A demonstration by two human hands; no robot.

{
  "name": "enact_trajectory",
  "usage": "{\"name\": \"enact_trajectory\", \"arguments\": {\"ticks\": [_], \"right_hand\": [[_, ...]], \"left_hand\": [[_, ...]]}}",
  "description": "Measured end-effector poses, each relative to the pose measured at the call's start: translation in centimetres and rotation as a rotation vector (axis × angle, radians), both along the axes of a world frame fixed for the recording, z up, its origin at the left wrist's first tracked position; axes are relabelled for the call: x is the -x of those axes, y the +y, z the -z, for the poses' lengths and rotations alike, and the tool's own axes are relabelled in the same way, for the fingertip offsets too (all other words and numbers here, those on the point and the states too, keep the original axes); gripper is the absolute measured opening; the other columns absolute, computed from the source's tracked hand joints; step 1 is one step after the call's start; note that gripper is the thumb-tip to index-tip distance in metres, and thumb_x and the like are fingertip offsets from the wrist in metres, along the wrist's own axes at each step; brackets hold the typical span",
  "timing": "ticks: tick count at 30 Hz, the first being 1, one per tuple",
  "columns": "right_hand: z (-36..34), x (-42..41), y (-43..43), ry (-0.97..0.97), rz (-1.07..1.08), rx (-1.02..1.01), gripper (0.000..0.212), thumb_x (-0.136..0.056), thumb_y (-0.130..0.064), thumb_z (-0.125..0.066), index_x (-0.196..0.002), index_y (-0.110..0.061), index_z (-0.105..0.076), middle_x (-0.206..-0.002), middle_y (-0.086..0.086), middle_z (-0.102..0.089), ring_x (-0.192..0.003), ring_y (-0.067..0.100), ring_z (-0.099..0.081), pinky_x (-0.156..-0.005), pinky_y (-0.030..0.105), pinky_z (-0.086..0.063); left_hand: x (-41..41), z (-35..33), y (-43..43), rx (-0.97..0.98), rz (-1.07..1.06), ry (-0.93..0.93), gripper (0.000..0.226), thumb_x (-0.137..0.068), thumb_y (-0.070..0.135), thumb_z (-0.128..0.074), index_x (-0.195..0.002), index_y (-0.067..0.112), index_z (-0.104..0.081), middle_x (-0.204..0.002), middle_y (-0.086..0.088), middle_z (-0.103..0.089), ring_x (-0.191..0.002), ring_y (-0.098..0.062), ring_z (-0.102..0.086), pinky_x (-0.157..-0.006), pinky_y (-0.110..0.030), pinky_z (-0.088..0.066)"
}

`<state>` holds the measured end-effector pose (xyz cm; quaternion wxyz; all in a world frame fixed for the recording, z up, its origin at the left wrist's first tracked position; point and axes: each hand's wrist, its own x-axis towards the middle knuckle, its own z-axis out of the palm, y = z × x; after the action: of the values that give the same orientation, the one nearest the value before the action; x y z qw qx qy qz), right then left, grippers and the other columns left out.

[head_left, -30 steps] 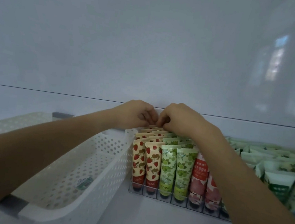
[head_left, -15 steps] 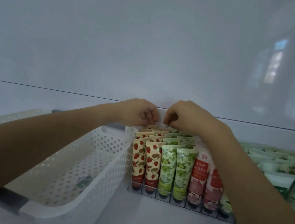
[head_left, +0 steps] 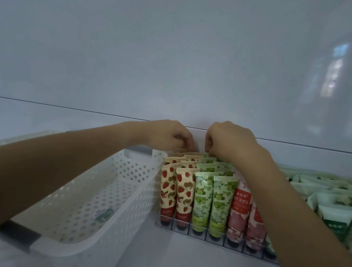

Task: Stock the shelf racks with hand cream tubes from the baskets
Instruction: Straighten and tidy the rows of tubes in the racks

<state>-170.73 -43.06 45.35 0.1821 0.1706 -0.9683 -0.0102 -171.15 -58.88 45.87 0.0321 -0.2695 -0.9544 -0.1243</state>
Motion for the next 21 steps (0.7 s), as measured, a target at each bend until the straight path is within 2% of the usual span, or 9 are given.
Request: {"name": "enact_trajectory", "arguments": {"ticks": [2, 3, 5, 8, 11, 14, 17, 21], "right_hand": [[0.0, -0.2, -0.1, 0.012, 0.004, -0.029, 0.020, -0.086, -0.007, -0.051, -0.101, -0.016, -0.061, -0.098, 0.004, -0.058, -0.079, 0.021, -0.048, -0.063, 0.029, -0.032], [-0.1, -0.3, -0.1, 0.016, 0.006, -0.047, 0.019, -0.087, -0.008, -0.051, -0.101, -0.017, -0.061, -0.096, 0.003, -0.056, -0.079, 0.021, -0.048, -0.062, 0.029, -0.032], [-0.2, -0.4, 0.0, 0.014, 0.004, -0.077, 0.018, -0.087, -0.011, -0.050, -0.100, -0.018, -0.061, -0.096, 0.002, -0.056, -0.081, 0.021, -0.050, -0.061, 0.029, -0.031], [-0.6, -0.7, 0.3, -0.016, -0.017, -0.066, 0.011, -0.088, -0.015, -0.051, -0.086, -0.025, -0.056, -0.101, 0.000, -0.059, -0.085, 0.020, -0.051, -0.057, 0.027, -0.029], [-1.1, -0.8, 0.8, -0.029, -0.042, -0.005, 0.014, -0.088, -0.017, -0.054, -0.082, -0.029, -0.053, -0.102, -0.002, -0.061, -0.093, 0.021, -0.056, -0.064, 0.029, -0.033], [-1.2, -0.8, 1.1, -0.048, -0.081, 0.070, 0.014, -0.085, -0.016, -0.059, -0.080, -0.029, -0.058, -0.100, -0.003, -0.064, -0.094, 0.020, -0.057, -0.067, 0.029, -0.036], [-0.5, -0.7, 0.7, -0.081, -0.095, 0.067, 0.015, -0.084, -0.014, -0.059, -0.078, -0.028, -0.057, -0.098, -0.001, -0.064, -0.090, 0.020, -0.058, -0.067, 0.028, -0.039], [-0.6, -0.7, 0.7, -0.158, -0.115, 0.125, 0.022, -0.084, -0.009, -0.059, -0.075, -0.029, -0.062, -0.096, -0.002, -0.066, -0.090, 0.017, -0.061, -0.076, 0.032, -0.050]], "left_hand": [[0.0, -0.3, 0.6, 0.037, -0.028, -0.054, 0.034, -0.090, 0.005, -0.038, -0.106, 0.015, -0.066, -0.107, 0.006, -0.063, -0.099, -0.006, -0.055, -0.094, -0.021, -0.040], [0.1, -0.5, 1.0, 0.080, -0.039, -0.054, 0.032, -0.091, 0.008, -0.039, -0.107, 0.017, -0.065, -0.110, 0.005, -0.063, -0.101, -0.009, -0.054, -0.094, -0.024, -0.041], [0.2, -0.7, 1.6, 0.175, -0.063, -0.003, 0.027, -0.092, 0.015, -0.042, -0.107, 0.020, -0.064, -0.112, 0.004, -0.063, -0.098, -0.010, -0.053, -0.088, -0.024, -0.040], [0.4, -0.7, 2.3, 0.263, -0.105, 0.062, 0.022, -0.091, 0.017, -0.045, -0.100, 0.023, -0.065, -0.109, 0.003, -0.064, -0.094, -0.015, -0.054, -0.085, -0.026, -0.042], [0.5, -0.7, 2.8, 0.302, -0.153, 0.108, 0.018, -0.090, 0.018, -0.045, -0.090, 0.028, -0.060, -0.105, 0.001, -0.064, -0.088, -0.018, -0.054, -0.084, -0.032, -0.047], [0.5, -0.3, 2.9, 0.308, -0.192, 0.146, 0.022, -0.091, 0.022, -0.043, -0.101, 0.026, -0.063, -0.108, 0.001, -0.064, -0.096, -0.021, -0.057, -0.089, -0.040, -0.049], [0.5, 0.2, 2.6, 0.268, -0.176, 0.168, 0.025, -0.092, 0.023, -0.043, -0.106, 0.026, -0.062, -0.107, 0.003, -0.065, -0.093, -0.018, -0.056, -0.087, -0.038, -0.048], [0.1, 0.2, 1.5, 0.170, -0.099, 0.108, 0.028, -0.091, 0.012, -0.045, -0.114, 0.019, -0.060, -0.103, 0.004, -0.063, -0.088, -0.012, -0.054, -0.082, -0.024, -0.041]]}}
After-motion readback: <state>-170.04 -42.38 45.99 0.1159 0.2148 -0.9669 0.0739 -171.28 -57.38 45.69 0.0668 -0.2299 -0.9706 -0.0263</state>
